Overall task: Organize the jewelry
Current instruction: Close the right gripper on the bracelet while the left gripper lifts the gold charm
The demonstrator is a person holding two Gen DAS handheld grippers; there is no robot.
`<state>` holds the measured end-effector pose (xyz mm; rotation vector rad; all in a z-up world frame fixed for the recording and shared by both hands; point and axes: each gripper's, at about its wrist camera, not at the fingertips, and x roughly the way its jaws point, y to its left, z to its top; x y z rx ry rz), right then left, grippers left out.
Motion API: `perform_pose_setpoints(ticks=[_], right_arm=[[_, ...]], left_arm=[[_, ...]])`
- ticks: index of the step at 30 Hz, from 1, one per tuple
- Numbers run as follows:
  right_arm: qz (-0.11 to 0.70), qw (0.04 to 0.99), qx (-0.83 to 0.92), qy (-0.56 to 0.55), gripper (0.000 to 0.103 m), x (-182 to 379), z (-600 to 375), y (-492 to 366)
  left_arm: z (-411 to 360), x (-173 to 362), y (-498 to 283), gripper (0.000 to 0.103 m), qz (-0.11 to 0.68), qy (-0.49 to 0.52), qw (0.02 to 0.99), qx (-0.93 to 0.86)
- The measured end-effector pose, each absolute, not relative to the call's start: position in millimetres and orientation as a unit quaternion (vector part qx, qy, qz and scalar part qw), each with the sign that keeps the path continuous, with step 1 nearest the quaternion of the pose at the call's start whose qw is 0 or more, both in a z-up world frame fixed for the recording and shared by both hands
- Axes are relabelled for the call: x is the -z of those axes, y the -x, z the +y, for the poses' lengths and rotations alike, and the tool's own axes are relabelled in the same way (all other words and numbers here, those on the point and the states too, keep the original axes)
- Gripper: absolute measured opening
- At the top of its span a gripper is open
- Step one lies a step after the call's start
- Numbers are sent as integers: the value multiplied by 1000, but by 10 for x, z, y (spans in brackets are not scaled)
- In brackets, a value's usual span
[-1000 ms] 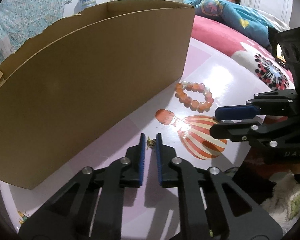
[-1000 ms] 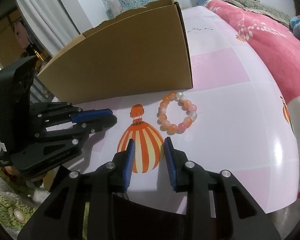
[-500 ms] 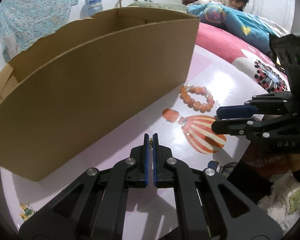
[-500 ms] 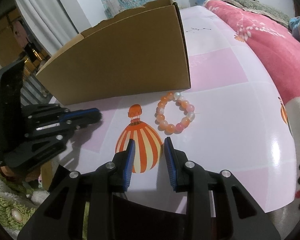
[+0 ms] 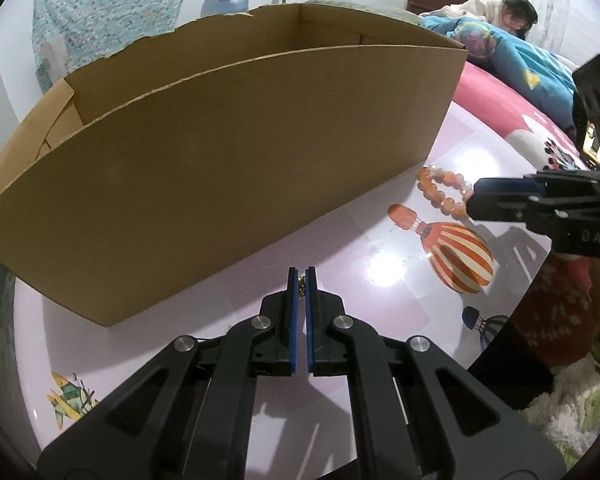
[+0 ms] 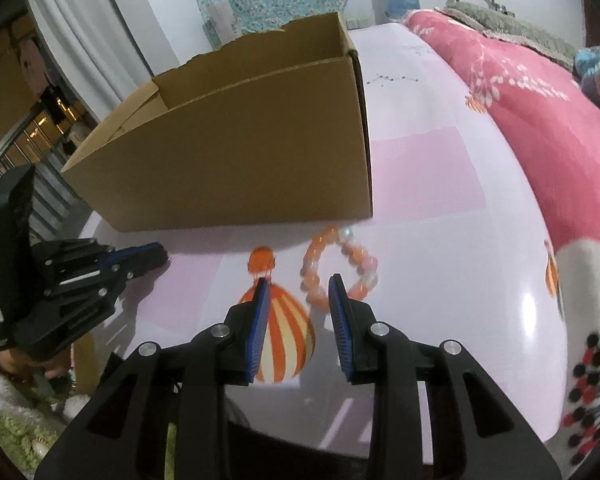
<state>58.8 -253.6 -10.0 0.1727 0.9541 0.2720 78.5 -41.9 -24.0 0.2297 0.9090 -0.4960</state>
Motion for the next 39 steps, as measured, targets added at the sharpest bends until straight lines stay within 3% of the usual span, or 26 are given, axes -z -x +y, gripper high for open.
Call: perform_pose_setpoints(ticks=[26,39], right_arm=[[490,866,-100,-31,30,230,-2281,-832],[490,867,-88,-28,24,225,-2277,-839]], left_arm=[[-461,232,-897,2,467,-98,852,214],[-498,259,-915,2,474,-102,850,208]])
